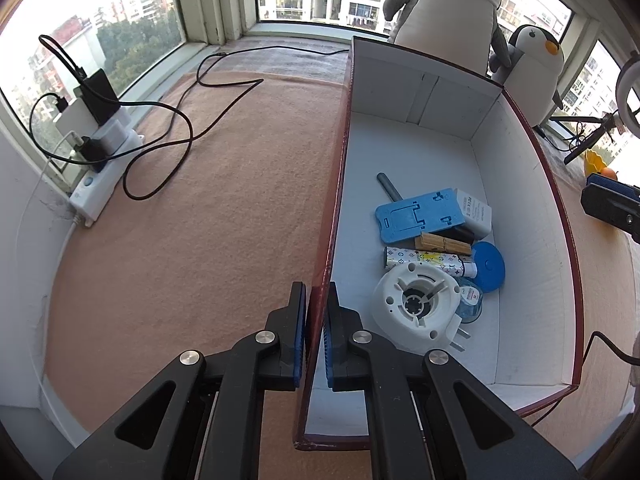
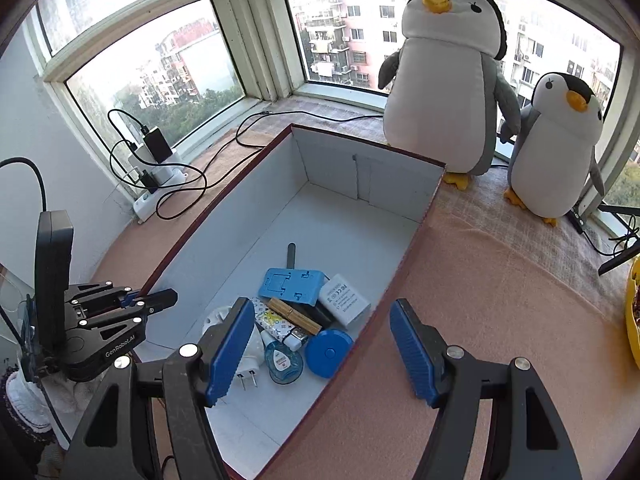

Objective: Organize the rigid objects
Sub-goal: 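Move the right tool back to the white tube bottle, then grasp the white tube bottle with the right gripper and lift it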

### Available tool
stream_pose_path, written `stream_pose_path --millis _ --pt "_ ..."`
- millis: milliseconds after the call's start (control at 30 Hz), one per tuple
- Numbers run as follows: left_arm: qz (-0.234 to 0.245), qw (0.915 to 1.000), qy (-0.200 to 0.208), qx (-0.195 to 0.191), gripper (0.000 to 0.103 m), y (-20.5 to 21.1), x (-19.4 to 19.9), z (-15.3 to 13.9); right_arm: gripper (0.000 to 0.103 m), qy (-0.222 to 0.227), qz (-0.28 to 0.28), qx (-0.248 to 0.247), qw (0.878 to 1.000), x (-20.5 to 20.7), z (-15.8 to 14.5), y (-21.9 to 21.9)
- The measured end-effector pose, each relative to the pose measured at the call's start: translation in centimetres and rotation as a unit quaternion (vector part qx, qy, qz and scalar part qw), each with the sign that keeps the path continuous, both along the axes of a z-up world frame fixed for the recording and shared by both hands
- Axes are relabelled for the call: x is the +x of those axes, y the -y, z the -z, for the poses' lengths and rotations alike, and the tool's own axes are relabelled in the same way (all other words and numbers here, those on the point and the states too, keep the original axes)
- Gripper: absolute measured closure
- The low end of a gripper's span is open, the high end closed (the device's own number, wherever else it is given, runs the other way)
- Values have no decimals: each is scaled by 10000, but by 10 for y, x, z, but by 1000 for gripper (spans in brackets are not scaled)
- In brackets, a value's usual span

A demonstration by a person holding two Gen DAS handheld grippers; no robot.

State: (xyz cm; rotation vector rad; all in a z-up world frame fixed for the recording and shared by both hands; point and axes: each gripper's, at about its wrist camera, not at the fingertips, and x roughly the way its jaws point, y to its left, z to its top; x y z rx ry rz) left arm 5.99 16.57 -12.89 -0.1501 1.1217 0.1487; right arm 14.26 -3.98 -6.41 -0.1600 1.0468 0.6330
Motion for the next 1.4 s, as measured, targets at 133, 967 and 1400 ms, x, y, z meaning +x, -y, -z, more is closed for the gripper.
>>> stream_pose_path --millis 133,967,1400 --pt "-10 10000 -13 -30 98 -1 -1 0 37 -43 339 -221 9992 13 14 36" --pt "-89 9999 -93 11 94 -1 -2 2 71 -983 292 -1032 9894 40 119 47" --pt "-88 9999 -86 -3 94 -1 -2 2 85 -924 591 -985 9891 27 114 64"
